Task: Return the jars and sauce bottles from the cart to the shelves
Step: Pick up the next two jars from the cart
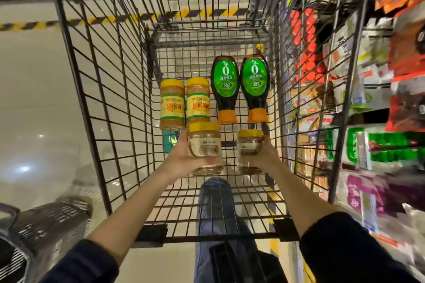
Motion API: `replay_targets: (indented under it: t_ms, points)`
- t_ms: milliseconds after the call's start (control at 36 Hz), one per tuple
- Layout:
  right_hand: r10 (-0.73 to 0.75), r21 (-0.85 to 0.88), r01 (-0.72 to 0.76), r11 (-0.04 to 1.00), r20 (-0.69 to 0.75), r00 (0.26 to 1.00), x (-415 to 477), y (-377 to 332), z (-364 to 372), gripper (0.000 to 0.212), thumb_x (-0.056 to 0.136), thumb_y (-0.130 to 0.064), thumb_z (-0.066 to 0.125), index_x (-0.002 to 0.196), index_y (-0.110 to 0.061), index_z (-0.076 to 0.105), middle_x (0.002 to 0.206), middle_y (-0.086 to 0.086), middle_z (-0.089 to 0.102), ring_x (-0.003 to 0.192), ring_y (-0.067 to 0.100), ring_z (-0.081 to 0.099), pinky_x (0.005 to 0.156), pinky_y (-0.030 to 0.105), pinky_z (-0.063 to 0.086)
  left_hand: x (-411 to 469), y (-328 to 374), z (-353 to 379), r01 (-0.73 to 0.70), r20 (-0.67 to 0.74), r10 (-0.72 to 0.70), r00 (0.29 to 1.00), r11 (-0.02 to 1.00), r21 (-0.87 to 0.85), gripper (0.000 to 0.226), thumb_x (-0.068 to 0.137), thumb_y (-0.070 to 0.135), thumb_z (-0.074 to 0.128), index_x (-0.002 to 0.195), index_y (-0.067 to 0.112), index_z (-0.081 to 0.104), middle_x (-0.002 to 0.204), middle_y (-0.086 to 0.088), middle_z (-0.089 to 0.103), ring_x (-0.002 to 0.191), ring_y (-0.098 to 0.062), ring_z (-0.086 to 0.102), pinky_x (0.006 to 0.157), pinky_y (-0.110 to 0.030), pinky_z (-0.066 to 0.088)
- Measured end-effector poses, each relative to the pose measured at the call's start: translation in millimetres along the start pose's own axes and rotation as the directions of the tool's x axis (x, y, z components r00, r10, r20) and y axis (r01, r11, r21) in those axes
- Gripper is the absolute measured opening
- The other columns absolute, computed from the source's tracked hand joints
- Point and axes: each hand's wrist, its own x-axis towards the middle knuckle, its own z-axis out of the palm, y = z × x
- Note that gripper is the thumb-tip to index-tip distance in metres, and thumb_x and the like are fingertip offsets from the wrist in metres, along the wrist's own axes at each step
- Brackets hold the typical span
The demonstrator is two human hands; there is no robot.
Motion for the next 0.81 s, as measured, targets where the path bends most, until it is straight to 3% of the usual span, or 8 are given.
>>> replay_targets:
  t_ms: [139, 278, 361, 444, 528, 639, 722, 806]
  points:
    - [-0.057, 0.052, 0.055, 0.997, 0.046, 0.997, 2.2, 1.8, -3.9, 0.096, 0.036, -0.038, 0.088, 0.12, -0.017, 0.048, 0.11, 0.004, 0.066, 0.106, 0.023, 0.062, 0.092, 0.035, 0.05, -10.1, 5.4, -2.8, -0.002, -0.043, 0.002, 0.999, 1.0, -0.013, 0.092, 0.061, 0.014, 0.085, 0.136, 0.017, 0.032, 0.103, 0.015, 0.062, 0.082, 0.017, 0.058, 0.07, -0.005, 0.047]
    - [-0.226, 0.181, 0.21, 0.961, 0.074, 0.971, -42.2, -24.9, -25.8, 0.068, 0.055, -0.009, 0.088, 0.114, -0.004, 0.055, 0.108, 0.01, 0.067, 0.101, 0.024, 0.064, 0.094, 0.042, 0.05, -37.9, 30.1, -3.7, -0.018, -0.049, 0.016, 0.999, 0.999, -0.042, 0.082, 0.066, 0.004, 0.08, 0.129, 0.017, 0.028, 0.094, 0.016, 0.057, 0.08, 0.013, 0.057, 0.068, -0.004, 0.047]
    - [-0.332, 0.248, 0.302, 0.921, 0.09, 0.939, -82.4, -43.3, -46.0, 0.058, 0.064, -0.001, 0.082, 0.114, -0.003, 0.053, 0.104, 0.005, 0.066, 0.099, 0.019, 0.063, 0.089, 0.027, 0.051, -67.3, 56.9, -6.4, -0.087, -0.073, 0.086, 0.994, 0.996, -0.016, 0.106, 0.048, 0.034, 0.089, 0.135, 0.023, 0.028, 0.097, 0.017, 0.057, 0.095, -0.006, 0.061, 0.057, -0.007, 0.05]
    - [-0.368, 0.298, 0.335, 0.894, 0.061, 0.928, -116.7, -57.1, -66.9, 0.065, 0.066, -0.002, 0.08, 0.119, -0.007, 0.044, 0.108, 0.0, 0.058, 0.097, 0.012, 0.056, 0.099, 0.029, 0.045, -95.7, 79.3, -10.4, -0.146, -0.092, 0.144, 0.985, 0.989, -0.019, 0.102, 0.039, 0.037, 0.091, 0.126, 0.023, 0.038, 0.102, 0.007, 0.062, 0.09, -0.007, 0.067, 0.091, -0.04, 0.053]
    - [-0.402, 0.338, 0.371, 0.865, 0.023, 0.915, -150.8, -63.7, -89.0, 0.073, 0.055, -0.015, 0.087, 0.115, -0.019, 0.047, 0.111, 0.003, 0.064, 0.098, 0.016, 0.062, 0.101, 0.043, 0.045, -126.6, 102.9, -12.6, -0.196, -0.145, 0.194, 0.97, 0.981, 0.001, 0.122, 0.042, 0.038, 0.091, 0.142, 0.024, 0.022, 0.11, 0.004, 0.059, 0.101, -0.014, 0.063, 0.102, -0.05, 0.043]
    - [-0.496, 0.337, 0.482, 0.809, -0.05, 0.867, -200.6, -73.8, -123.3, 0.07, 0.065, -0.004, 0.081, 0.119, -0.02, 0.039, 0.123, 0.008, 0.058, 0.104, 0.019, 0.056, 0.104, 0.039, 0.042, -175.7, 139.2, -12.1, -0.315, -0.193, 0.313, 0.93, 0.949, 0.021, 0.131, 0.032, 0.039, 0.089, 0.144, 0.021, 0.024, 0.128, -0.006, 0.056, 0.108, -0.018, 0.061, 0.101, -0.045, 0.045]
    - [-0.55, 0.309, 0.563, 0.766, -0.138, 0.824, -244.6, -79.0, -150.3, 0.075, 0.054, -0.012, 0.086, 0.116, -0.022, 0.045, 0.114, 0.012, 0.064, 0.104, 0.028, 0.063, 0.102, 0.047, 0.044, -210.2, 166.6, -7.1, -0.408, -0.232, 0.417, 0.879, 0.909, 0.091, 0.117, 0.046, 0.02, 0.089, 0.144, 0.016, 0.026, 0.129, -0.004, 0.055, 0.111, -0.018, 0.058, 0.101, -0.034, 0.044]
    - [-0.601, 0.302, 0.644, 0.703, -0.234, 0.764, -292.0, -80.2, -175.3, 0.079, 0.06, -0.003, 0.084, 0.127, -0.01, 0.042, 0.118, 0.013, 0.064, 0.099, 0.023, 0.065, 0.094, 0.037, 0.051, -242.8, 193.3, -1.0, -0.519, -0.248, 0.547, 0.8, 0.837, 0.171, 0.107, 0.053, 0.012, 0.087, 0.142, 0.017, 0.028, 0.12, 0.001, 0.054, 0.108, -0.016, 0.056, 0.097, -0.028, 0.043]
